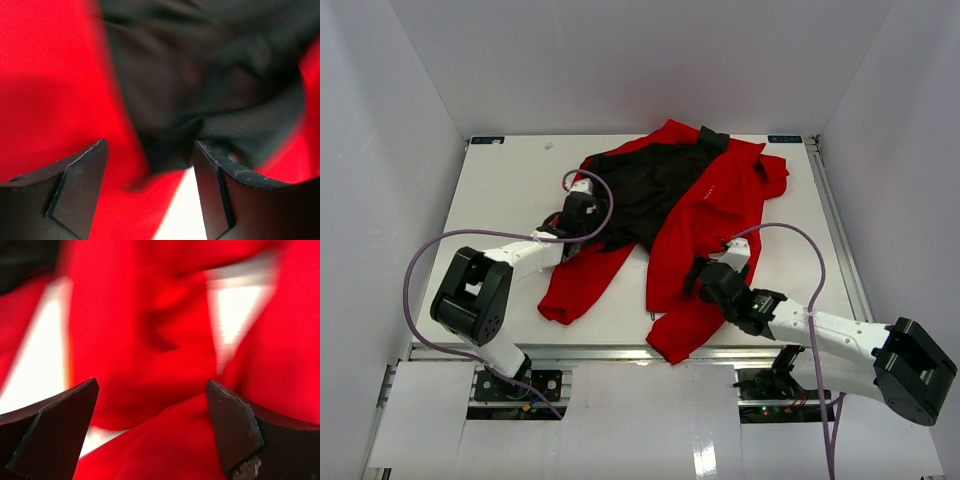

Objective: Zip up the jacket

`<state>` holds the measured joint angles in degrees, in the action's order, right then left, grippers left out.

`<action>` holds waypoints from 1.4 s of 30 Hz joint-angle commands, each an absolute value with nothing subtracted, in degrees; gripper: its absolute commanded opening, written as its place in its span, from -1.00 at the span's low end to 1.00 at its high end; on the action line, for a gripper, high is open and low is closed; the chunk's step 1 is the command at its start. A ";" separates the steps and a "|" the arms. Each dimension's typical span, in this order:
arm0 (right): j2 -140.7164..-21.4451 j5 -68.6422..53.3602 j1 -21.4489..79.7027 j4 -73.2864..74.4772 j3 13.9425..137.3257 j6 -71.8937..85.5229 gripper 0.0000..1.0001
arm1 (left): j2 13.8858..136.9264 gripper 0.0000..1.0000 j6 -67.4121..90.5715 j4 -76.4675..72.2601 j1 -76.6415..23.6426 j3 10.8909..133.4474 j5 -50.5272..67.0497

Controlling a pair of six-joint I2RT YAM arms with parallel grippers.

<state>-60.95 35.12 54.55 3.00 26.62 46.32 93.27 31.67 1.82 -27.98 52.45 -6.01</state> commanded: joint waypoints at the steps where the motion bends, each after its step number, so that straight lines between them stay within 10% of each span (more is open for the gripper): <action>1: -58.41 40.34 43.93 0.92 24.27 46.97 0.88 | 93.37 0.56 38.02 -1.92 -20.80 48.31 -5.13; 15: -61.04 31.31 28.19 -5.28 37.79 20.85 0.89 | 83.31 0.58 39.30 -2.81 -19.42 36.50 -17.10; 24: -56.34 6.90 33.07 -2.00 35.81 19.22 0.95 | 65.71 0.54 32.61 -3.25 -23.09 33.64 10.18; 42: -67.41 41.31 62.40 7.60 38.90 24.69 0.60 | 57.37 0.48 39.99 -13.33 -35.86 21.01 5.76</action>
